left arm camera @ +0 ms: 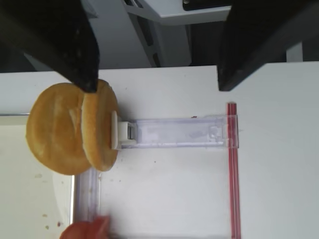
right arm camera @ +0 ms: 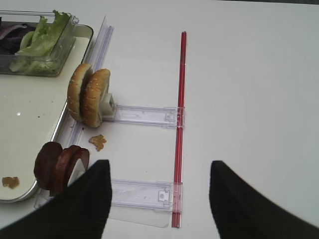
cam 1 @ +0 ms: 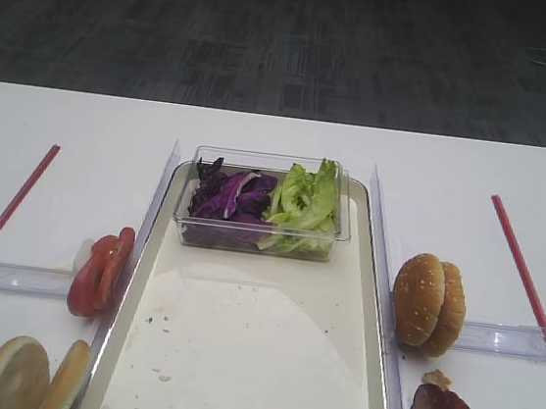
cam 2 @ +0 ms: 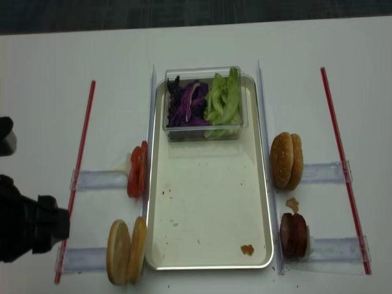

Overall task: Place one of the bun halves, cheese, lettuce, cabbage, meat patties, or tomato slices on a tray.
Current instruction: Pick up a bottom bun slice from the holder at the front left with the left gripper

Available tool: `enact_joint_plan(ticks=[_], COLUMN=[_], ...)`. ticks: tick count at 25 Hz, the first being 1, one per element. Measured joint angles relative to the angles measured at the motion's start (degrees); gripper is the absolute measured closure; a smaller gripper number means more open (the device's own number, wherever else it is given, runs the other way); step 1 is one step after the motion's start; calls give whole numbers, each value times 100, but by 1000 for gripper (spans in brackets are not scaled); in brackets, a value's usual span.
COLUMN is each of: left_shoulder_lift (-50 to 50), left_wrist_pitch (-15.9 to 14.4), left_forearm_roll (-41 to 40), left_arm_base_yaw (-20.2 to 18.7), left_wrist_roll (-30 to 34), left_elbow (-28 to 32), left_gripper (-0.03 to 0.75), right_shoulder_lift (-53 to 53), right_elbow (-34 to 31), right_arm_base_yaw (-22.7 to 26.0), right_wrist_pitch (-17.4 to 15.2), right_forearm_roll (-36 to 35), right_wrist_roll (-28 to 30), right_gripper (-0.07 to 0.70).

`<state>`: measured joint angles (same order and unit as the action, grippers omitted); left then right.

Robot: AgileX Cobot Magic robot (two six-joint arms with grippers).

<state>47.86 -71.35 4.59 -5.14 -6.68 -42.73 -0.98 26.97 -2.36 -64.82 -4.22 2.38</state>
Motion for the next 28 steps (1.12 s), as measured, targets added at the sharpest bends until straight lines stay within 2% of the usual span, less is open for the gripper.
enact_joint_plan(ticks=[5, 9, 15, 22, 28], left_shoulder_lift=[0, 9, 376, 1172, 1813], left_wrist_pitch=[9, 9, 9, 34, 69], left_forearm_roll=[206, 215, 215, 11, -250], left_arm_base_yaw=[-96, -495, -1336, -2622, -3488], left_wrist_roll=[-61, -352, -931, -1728, -2350], left_elbow=[-54, -72, -246, -603, -1028], left_gripper=[249, 249, 249, 249, 249], right_shoulder_lift=[0, 0, 0, 0, 0], right_elbow=[0, 0, 0, 0, 0], right_arm_base_yaw=[0, 0, 0, 0, 0], right_wrist_pitch=[0, 0, 0, 0, 0], right_forearm_roll=[0, 0, 0, 0, 0], right_wrist_roll=[0, 0, 0, 0, 0], right_gripper=[181, 181, 181, 181, 181])
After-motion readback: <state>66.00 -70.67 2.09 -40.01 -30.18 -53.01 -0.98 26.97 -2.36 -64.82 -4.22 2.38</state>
